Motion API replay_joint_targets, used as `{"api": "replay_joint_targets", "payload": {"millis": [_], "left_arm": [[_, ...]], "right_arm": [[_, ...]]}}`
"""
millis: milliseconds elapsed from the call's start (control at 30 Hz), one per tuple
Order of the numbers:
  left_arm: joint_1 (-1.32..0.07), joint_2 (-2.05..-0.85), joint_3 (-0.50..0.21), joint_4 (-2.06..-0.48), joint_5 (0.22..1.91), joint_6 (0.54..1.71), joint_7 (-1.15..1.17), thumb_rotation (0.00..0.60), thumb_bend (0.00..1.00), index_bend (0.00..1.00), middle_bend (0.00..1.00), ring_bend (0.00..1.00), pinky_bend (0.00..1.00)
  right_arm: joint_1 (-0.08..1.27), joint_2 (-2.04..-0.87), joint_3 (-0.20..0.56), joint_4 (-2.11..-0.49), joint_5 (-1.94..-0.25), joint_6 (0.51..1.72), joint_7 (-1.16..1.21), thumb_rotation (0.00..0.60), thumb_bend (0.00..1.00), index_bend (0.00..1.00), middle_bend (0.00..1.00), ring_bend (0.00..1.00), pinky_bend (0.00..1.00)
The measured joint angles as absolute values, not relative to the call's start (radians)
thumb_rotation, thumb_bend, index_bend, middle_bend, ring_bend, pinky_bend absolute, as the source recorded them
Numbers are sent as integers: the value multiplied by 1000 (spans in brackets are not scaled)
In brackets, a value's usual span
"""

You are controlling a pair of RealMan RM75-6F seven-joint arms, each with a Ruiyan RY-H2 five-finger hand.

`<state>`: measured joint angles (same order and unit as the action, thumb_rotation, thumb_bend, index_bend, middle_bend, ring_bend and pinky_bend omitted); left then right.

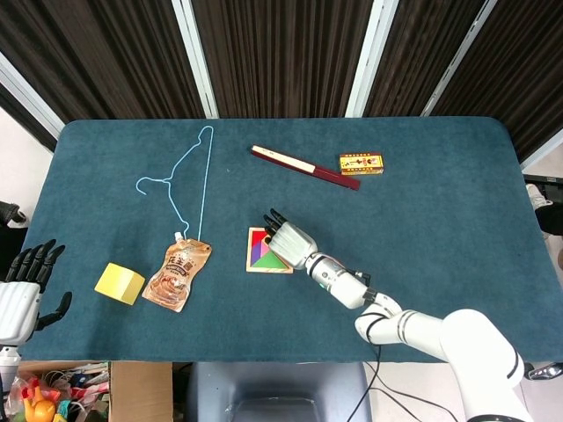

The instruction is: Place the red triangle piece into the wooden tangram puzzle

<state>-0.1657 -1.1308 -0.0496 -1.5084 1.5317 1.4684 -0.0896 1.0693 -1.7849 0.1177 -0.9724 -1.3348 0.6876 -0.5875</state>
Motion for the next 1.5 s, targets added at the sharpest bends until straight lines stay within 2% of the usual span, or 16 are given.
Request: {"api": "replay_joint_targets", "payload": {"millis": [467, 700, 900, 1267, 1367, 1500], "left_arm": [[-163, -1125, -46, -1511, 1538, 1470, -98, 600, 436, 0, 0, 0, 86], [-163, -1125, -49, -1511, 1534, 1470, -99, 600, 436, 0, 0, 0, 84], [-163, -1123, -49, -1511, 1536, 1472, -103, 600, 436, 0, 0, 0, 83], [-161, -1124, -45, -1516, 1541, 1474, -95, 600, 436, 0, 0, 0, 83], [-161, -1125, -45, -1516, 1542, 1472, -95, 600, 435, 0, 0, 0, 83], [-165, -1126, -45, -1515, 1540, 1464, -92, 600, 435, 0, 0, 0, 83]], "right_arm": [[1072, -1789, 121, -975, -1305, 681, -616, 600, 464, 446, 304, 73, 0], [1072, -1789, 124, -975, -1290, 680, -621, 600, 464, 340, 305, 73, 0], [1071, -1784, 124, -988, -1285, 685, -627, 600, 464, 328, 304, 73, 0], [1055, -1702, 134, -1077, -1268, 699, -595, 600, 464, 261, 280, 63, 0], [1050, -1677, 136, -1100, -1250, 701, -603, 600, 469, 295, 276, 57, 0], [1045, -1660, 137, -1110, -1233, 704, -619, 600, 562, 415, 274, 52, 0]]}}
